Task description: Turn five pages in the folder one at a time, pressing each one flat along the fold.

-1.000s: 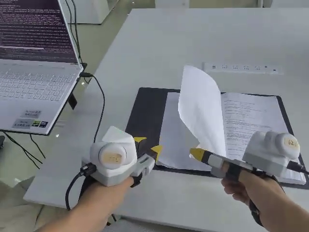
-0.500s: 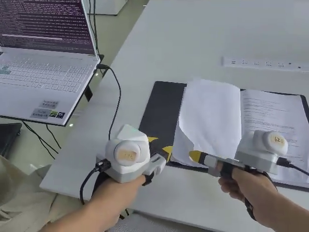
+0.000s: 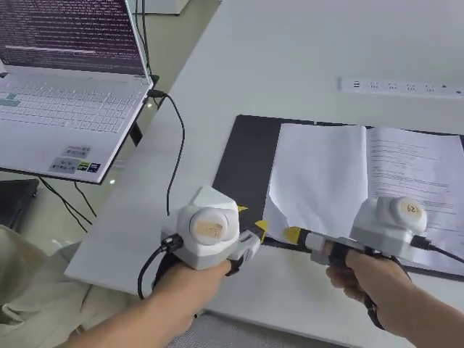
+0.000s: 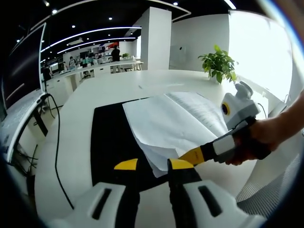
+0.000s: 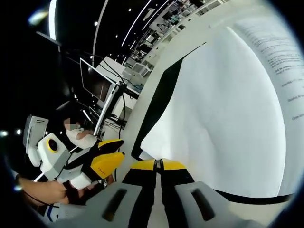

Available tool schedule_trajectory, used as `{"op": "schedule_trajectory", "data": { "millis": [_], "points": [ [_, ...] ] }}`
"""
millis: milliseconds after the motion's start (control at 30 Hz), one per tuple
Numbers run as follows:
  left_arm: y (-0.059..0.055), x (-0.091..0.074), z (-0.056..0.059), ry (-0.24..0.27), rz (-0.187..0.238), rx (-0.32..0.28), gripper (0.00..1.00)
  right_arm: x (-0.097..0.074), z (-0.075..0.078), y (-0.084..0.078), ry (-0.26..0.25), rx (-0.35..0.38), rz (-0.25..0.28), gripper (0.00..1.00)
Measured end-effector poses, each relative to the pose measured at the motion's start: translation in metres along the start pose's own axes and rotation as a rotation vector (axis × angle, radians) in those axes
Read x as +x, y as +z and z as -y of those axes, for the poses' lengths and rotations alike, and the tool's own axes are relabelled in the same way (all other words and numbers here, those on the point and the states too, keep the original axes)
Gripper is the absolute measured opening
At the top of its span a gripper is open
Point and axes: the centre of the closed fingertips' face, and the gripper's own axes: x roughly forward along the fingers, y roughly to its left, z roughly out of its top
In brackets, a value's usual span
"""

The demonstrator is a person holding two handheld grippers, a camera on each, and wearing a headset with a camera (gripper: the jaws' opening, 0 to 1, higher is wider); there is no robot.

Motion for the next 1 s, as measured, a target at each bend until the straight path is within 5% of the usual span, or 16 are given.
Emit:
{"op": "schedule_trajectory", "data": {
  "millis": [267,367,700,933,1000],
  "points": [
    [0.005,0.006,0.006,-0.014,0.001,0.013,0.21,-0.018,-0.007,0.003,0.033,0.021,0.024,0.04],
    [0.006,0.016,0.013,-0.033,0.000,0.046,0.18,-0.032,-0.007,0.016,0.038,0.018,0.062,0.04],
    [-0.014,0.051,0.029,-0.066,-0.069,0.112,0.19,-0.067,0.024,0.076,-0.021,0.035,0.182,0.03],
    [-0.028,0.059,0.029,-0.043,-0.102,0.127,0.16,-0.076,0.047,0.105,-0.063,0.084,0.222,0.02],
    [-0.027,0.059,0.028,-0.034,-0.082,0.115,0.15,-0.075,0.052,0.111,-0.063,0.099,0.226,0.02]
  ]
}}
